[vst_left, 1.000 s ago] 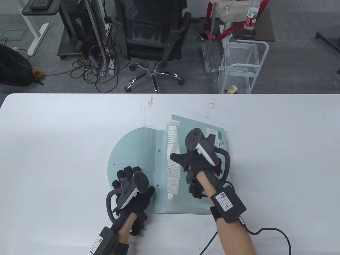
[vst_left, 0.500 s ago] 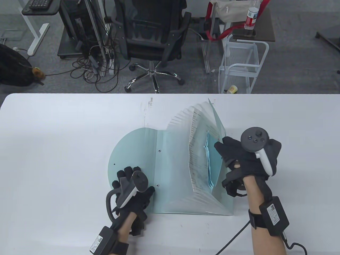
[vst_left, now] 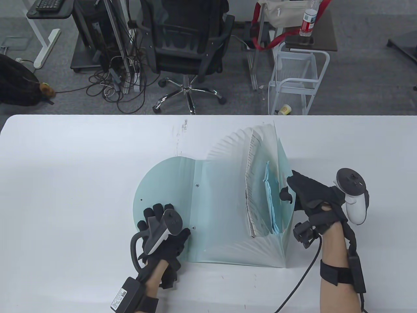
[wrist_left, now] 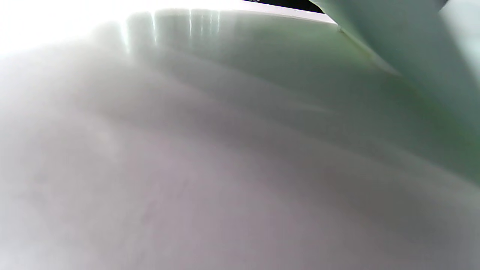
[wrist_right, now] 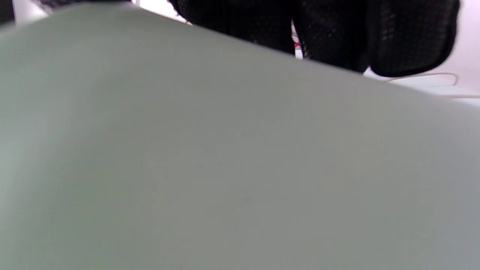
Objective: Pull documents from accordion folder and sort
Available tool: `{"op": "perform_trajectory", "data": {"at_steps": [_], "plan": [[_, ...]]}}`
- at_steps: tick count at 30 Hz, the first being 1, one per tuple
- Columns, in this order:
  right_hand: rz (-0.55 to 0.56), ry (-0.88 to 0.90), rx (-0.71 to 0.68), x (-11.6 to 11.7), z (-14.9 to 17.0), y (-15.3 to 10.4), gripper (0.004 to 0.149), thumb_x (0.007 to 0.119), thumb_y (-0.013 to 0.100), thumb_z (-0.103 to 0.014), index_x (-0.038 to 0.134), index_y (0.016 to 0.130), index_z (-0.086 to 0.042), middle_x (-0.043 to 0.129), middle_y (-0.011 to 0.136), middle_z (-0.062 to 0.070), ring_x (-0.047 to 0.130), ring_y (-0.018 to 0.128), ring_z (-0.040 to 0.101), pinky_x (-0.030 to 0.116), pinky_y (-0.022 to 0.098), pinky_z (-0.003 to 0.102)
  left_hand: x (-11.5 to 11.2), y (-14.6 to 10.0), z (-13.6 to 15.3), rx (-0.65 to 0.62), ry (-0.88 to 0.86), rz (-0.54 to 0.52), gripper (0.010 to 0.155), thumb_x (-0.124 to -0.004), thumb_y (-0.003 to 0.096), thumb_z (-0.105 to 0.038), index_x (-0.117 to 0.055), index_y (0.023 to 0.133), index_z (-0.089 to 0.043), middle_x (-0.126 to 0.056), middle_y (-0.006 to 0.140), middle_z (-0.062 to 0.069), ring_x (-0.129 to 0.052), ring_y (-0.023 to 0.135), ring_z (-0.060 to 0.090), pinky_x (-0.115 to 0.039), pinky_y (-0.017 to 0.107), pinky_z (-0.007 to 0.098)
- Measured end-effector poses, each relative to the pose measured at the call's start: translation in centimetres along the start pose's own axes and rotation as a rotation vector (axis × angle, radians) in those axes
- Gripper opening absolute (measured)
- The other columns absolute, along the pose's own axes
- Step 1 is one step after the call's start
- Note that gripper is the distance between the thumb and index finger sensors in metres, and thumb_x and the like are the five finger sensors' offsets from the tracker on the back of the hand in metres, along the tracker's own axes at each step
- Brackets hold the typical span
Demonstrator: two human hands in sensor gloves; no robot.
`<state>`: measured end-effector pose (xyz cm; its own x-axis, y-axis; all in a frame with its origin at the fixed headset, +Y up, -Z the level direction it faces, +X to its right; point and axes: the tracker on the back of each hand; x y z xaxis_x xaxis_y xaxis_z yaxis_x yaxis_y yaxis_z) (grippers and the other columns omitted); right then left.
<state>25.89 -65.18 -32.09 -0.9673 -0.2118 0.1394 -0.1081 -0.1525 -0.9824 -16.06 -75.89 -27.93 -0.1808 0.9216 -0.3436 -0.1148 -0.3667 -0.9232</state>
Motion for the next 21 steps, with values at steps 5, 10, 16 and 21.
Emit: {"op": "perform_trajectory", "data": {"at_steps": [5,10,16,21], "plan": [[0.048,0.099,-0.053,-0.4,1.1,-0.5,0.07,0.071,0.047,-0.055,0.063,0.094,-0.004,0.09,0.069,0.014,0.078,0.071,0.056,0.077,0.041,0.064,1.4,-0.9,-0.5,-0.04,-0.036,-0.05,0.088,-0.065,0.048,-0.065,-0.014,0.109,-0.028,-0.006,0.114,0.009,-0.008,0.107,0.039,-0.016,0.074,0.061],[0.09,0.122,-0.067,-0.6,1.3,-0.8,0.069,0.072,0.047,-0.055,0.065,0.093,-0.004,0.09,0.068,0.014,0.08,0.071,0.055,0.078,0.04,0.064,3.4,-2.4,-2.0,-0.085,-0.052,-0.119,0.087,-0.065,0.0482,-0.065,-0.017,0.11,-0.026,-0.01,0.115,0.011,-0.01,0.108,0.04,-0.014,0.073,0.061],[0.091,0.084,-0.074,0.3,0.8,-0.7,0.069,0.072,0.047,-0.056,0.065,0.093,-0.005,0.09,0.068,0.014,0.08,0.071,0.054,0.078,0.04,0.063,7.9,-6.4,-5.2,-0.358,-0.17,-0.307,0.085,-0.065,0.0494,-0.063,-0.018,0.11,-0.026,-0.015,0.117,0.01,-0.014,0.11,0.038,-0.017,0.075,0.06],[0.085,0.042,-0.075,1.2,0.4,-0.6,0.071,0.073,0.047,-0.057,0.065,0.094,-0.005,0.089,0.068,0.014,0.08,0.072,0.053,0.079,0.04,0.063,11.6,-10.3,-8.3,-0.587,-0.254,-0.356,0.078,-0.064,0.0514,-0.06,-0.03,0.113,-0.026,-0.03,0.12,0.01,-0.029,0.113,0.038,-0.026,0.078,0.061]]}}
Point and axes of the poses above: the tracker on the back of each hand, its own z axis roughly to the little-finger side, its own y axis roughly from the wrist to the fingertips, x = y × z
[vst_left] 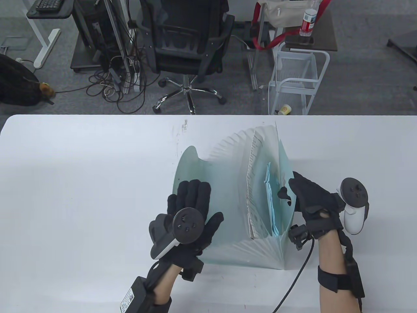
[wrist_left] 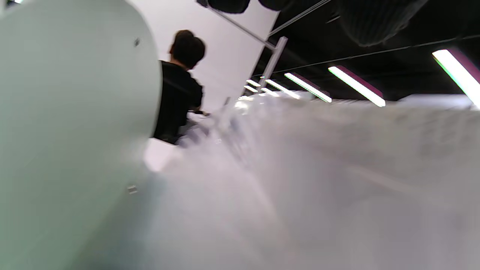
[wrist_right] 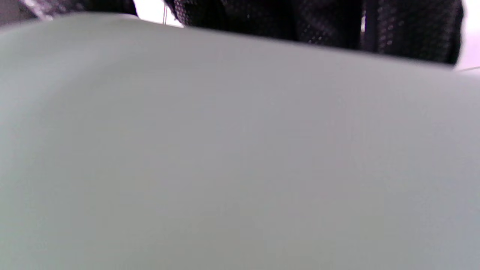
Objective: Pull documents from accordion folder and sort
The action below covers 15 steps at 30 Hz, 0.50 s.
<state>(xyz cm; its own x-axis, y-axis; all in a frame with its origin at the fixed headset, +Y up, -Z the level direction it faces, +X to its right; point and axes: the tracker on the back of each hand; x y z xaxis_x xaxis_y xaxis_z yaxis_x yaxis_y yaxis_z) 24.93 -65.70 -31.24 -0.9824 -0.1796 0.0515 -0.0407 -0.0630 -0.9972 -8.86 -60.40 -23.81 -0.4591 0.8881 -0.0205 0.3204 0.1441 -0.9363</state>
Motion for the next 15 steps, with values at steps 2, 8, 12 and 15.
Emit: {"op": "perform_trajectory", "data": {"at_steps": [2,8,12,15], "plan": [[-0.003,0.0,0.003,0.2,0.0,0.0,0.071,0.074,0.046,-0.057,0.065,0.094,-0.006,0.09,0.068,0.014,0.08,0.072,0.053,0.079,0.04,0.063,0.9,0.1,-1.9,-0.079,-0.041,0.008,0.076,-0.064,0.051,-0.062,-0.039,0.113,-0.027,-0.042,0.12,0.01,-0.043,0.113,0.039,-0.034,0.079,0.063],[-0.02,-0.025,0.0,0.9,-0.2,0.0,0.072,0.076,0.045,-0.058,0.065,0.094,-0.006,0.089,0.068,0.014,0.08,0.072,0.053,0.079,0.04,0.063,1.6,1.0,-7.6,-0.197,-0.186,0.074,0.064,-0.063,0.0545,-0.055,-0.059,0.108,-0.021,-0.078,0.107,0.011,-0.08,0.099,0.038,-0.059,0.076,0.058],[-0.016,-0.025,-0.002,1.0,-0.1,-0.1,0.073,0.076,0.045,-0.058,0.065,0.094,-0.006,0.089,0.068,0.014,0.08,0.073,0.052,0.079,0.039,0.063,0.5,3.9,-9.1,-0.179,-0.225,0.137,0.062,-0.06,0.056,-0.048,-0.066,0.099,-0.004,-0.088,0.095,0.018,-0.094,0.087,0.04,-0.069,0.072,0.054],[-0.012,-0.023,-0.003,0.9,-0.1,-0.2,0.072,0.076,0.045,-0.058,0.064,0.095,-0.006,0.089,0.069,0.014,0.079,0.073,0.052,0.079,0.04,0.063,-0.7,6.2,-8.7,-0.107,-0.256,0.22,0.061,-0.06,0.0562,-0.046,-0.068,0.096,0.0,-0.093,0.089,0.019,-0.099,0.081,0.04,-0.073,0.068,0.054]]}}
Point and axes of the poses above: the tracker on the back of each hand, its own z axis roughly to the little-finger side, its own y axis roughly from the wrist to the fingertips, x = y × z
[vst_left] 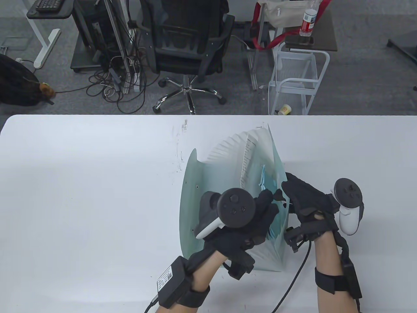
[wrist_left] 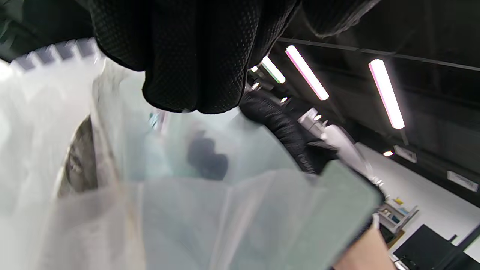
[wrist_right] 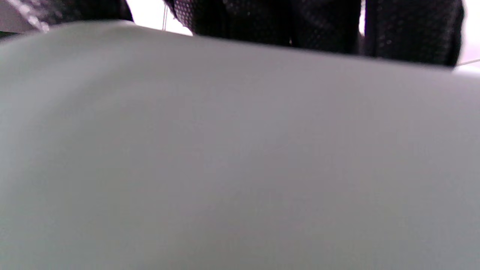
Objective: Pull documents from accordion folder and sort
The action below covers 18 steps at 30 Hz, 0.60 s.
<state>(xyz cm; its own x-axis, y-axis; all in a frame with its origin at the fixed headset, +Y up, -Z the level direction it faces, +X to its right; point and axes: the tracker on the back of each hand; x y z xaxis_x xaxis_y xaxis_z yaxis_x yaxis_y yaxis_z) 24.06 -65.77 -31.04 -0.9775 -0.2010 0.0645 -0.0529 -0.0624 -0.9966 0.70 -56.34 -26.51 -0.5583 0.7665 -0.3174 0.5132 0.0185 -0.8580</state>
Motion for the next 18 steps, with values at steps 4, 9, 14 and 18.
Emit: {"op": "perform_trajectory", "data": {"at_steps": [4,9,14,18], "plan": [[0.019,0.025,0.011,-0.1,0.1,-0.1,0.073,0.076,0.045,-0.058,0.063,0.095,-0.007,0.089,0.069,0.013,0.08,0.072,0.053,0.079,0.039,0.062,-0.9,2.0,0.7,0.192,0.105,0.136,0.061,-0.063,0.0566,-0.044,-0.068,0.096,0.002,-0.093,0.089,0.022,-0.098,0.078,0.044,-0.072,0.066,0.056],[0.039,0.056,0.02,-0.1,0.3,0.0,0.073,0.078,0.044,-0.057,0.063,0.095,-0.006,0.089,0.067,0.015,0.08,0.07,0.053,0.078,0.039,0.063,-2.4,4.2,1.4,0.364,0.344,0.12,0.06,-0.066,0.0549,-0.043,-0.075,0.091,0.004,-0.101,0.079,0.02,-0.106,0.067,0.041,-0.079,0.058,0.054],[0.05,0.068,0.02,-0.3,0.4,-0.1,0.073,0.078,0.044,-0.056,0.062,0.095,-0.006,0.088,0.067,0.016,0.082,0.069,0.053,0.078,0.04,0.062,-3.2,5.4,3.1,0.453,0.349,0.193,0.06,-0.065,0.0561,-0.042,-0.073,0.091,0.006,-0.105,0.076,0.012,-0.105,0.068,0.033,-0.076,0.06,0.052],[0.073,0.066,0.017,-0.1,0.2,-0.2,0.073,0.079,0.043,-0.055,0.064,0.094,-0.005,0.089,0.066,0.017,0.084,0.066,0.054,0.08,0.039,0.061,-3.6,5.7,3.6,0.447,0.352,0.238,0.067,-0.077,0.051,-0.053,-0.08,0.087,0.003,-0.108,0.071,0.01,-0.105,0.067,0.032,-0.075,0.061,0.054]]}}
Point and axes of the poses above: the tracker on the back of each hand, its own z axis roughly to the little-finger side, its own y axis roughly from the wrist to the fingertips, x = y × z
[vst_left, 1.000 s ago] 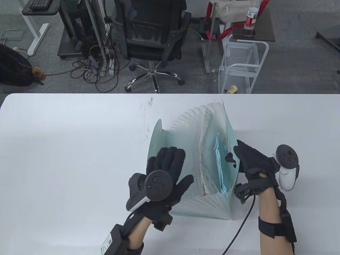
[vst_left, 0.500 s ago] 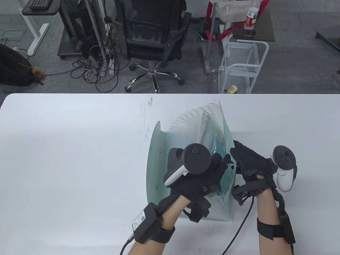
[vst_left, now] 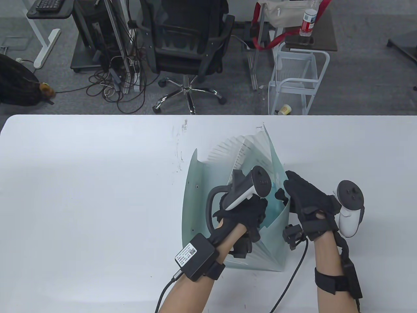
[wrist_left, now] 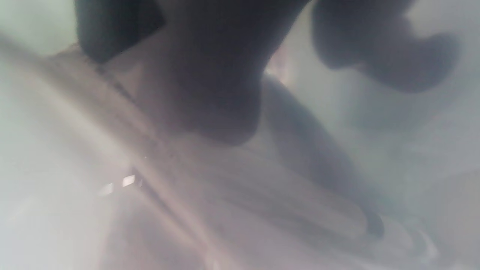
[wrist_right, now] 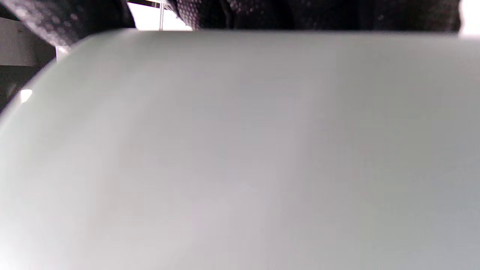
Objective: Pull documents from accordion folder and sort
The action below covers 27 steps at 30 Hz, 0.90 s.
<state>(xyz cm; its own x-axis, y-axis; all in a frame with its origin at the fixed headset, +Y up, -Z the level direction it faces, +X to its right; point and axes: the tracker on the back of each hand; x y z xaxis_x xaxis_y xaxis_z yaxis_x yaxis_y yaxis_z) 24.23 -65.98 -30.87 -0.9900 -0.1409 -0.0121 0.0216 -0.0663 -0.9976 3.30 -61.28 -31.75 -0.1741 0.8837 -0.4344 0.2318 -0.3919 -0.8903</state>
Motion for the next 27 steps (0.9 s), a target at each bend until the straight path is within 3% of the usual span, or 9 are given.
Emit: {"op": "perform_trajectory", "data": {"at_steps": [8,12,21,27], "plan": [[-0.001,-0.01,-0.009,0.3,0.0,0.0,0.073,0.08,0.043,-0.055,0.064,0.094,-0.004,0.089,0.065,0.018,0.084,0.065,0.054,0.081,0.037,0.061,-1.0,0.9,0.1,-0.068,-0.025,0.134,0.078,-0.077,0.0462,-0.063,-0.076,0.094,-0.002,-0.103,0.08,0.01,-0.094,0.078,0.033,-0.064,0.069,0.053],[-0.005,-0.007,-0.01,0.4,0.0,0.0,0.074,0.08,0.043,-0.055,0.064,0.094,-0.004,0.089,0.065,0.018,0.084,0.065,0.054,0.08,0.038,0.061,-0.8,1.3,0.4,-0.058,-0.026,0.121,0.064,-0.077,0.05,-0.056,-0.083,0.089,-0.006,-0.108,0.072,0.005,-0.098,0.075,0.03,-0.068,0.067,0.05],[-0.013,-0.016,-0.014,0.8,-0.1,0.1,0.074,0.08,0.043,-0.055,0.064,0.094,-0.004,0.088,0.066,0.018,0.084,0.066,0.054,0.08,0.038,0.061,-1.4,2.3,0.6,-0.064,-0.024,0.2,0.062,-0.085,0.0476,-0.054,-0.082,0.09,-0.009,-0.106,0.074,0.004,-0.097,0.077,0.03,-0.067,0.069,0.05],[-0.025,-0.022,-0.023,1.1,-0.1,0.1,0.074,0.08,0.043,-0.055,0.064,0.095,-0.005,0.087,0.067,0.018,0.083,0.067,0.054,0.079,0.04,0.061,-1.7,2.2,0.5,-0.123,-0.019,0.199,0.05,-0.083,0.0521,-0.04,-0.08,0.09,-0.008,-0.106,0.073,0.002,-0.099,0.076,0.027,-0.07,0.069,0.048]]}}
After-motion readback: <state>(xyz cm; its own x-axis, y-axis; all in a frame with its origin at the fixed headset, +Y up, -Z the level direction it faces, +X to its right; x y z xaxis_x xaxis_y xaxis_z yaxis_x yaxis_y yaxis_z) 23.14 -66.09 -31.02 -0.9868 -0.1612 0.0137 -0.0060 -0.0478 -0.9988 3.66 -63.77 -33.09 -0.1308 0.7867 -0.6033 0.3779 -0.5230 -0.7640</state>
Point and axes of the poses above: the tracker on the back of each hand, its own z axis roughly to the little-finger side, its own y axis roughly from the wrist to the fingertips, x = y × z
